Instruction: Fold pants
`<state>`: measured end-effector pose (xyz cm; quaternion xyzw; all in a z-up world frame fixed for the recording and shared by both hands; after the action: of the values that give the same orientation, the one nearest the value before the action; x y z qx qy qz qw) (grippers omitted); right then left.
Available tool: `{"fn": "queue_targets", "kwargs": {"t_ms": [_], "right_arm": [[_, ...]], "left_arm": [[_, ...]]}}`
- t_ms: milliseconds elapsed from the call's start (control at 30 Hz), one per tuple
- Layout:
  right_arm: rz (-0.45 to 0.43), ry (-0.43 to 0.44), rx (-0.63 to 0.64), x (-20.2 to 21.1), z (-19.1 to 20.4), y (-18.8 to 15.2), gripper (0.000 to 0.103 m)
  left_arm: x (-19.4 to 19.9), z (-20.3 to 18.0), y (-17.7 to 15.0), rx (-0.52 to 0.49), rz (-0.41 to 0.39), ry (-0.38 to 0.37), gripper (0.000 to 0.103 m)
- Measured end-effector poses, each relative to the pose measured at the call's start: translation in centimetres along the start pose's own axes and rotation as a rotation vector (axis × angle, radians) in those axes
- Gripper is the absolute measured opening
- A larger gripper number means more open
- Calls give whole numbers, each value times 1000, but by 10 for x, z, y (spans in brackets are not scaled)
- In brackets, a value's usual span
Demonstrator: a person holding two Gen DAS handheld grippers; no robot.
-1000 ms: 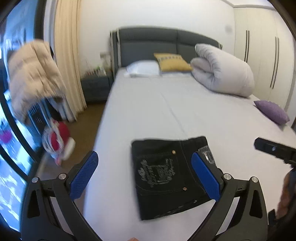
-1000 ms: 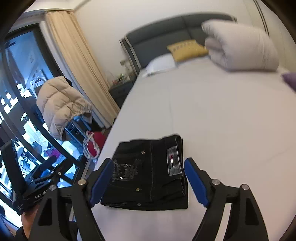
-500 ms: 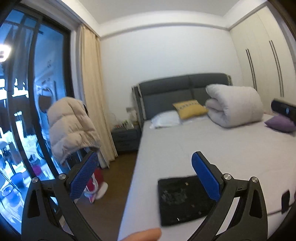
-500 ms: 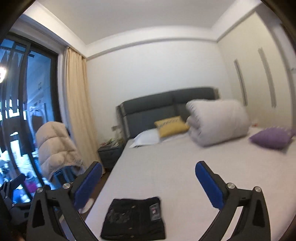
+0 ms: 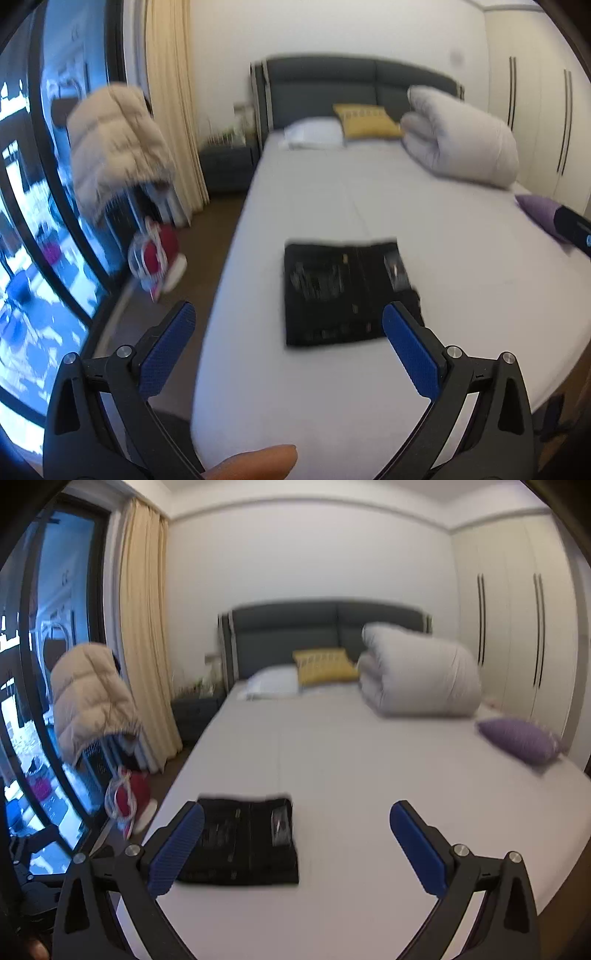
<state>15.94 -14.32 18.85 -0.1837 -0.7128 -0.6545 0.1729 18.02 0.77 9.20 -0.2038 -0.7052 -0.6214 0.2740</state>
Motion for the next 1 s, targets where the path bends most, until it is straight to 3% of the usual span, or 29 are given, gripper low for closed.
{"fn": "queue_targets", "kwargs": {"t_ms": [133, 367, 1000], "right_arm": [[99, 9, -6, -16, 6, -34, 103], [189, 22, 1, -30, 15, -61, 103], [250, 60, 45, -40, 36, -74, 103]], "left_arm": [[-33, 1, -28, 36, 102, -11, 103], [-70, 3, -53, 46, 167, 8, 103], [-84, 16, -61, 70, 195, 22, 103]]}}
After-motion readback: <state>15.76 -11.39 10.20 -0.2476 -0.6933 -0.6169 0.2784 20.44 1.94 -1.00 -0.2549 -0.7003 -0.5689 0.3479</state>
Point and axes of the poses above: each gripper's, at about its wrist camera, not at the fingertips, and x roughly against the way its jaws point, z to its left, y to its top, the point moved 10 cm from there along -x, roughly the way its jaws point, and after that the axes turned 9 degrees about x, right-handed, at the moved point
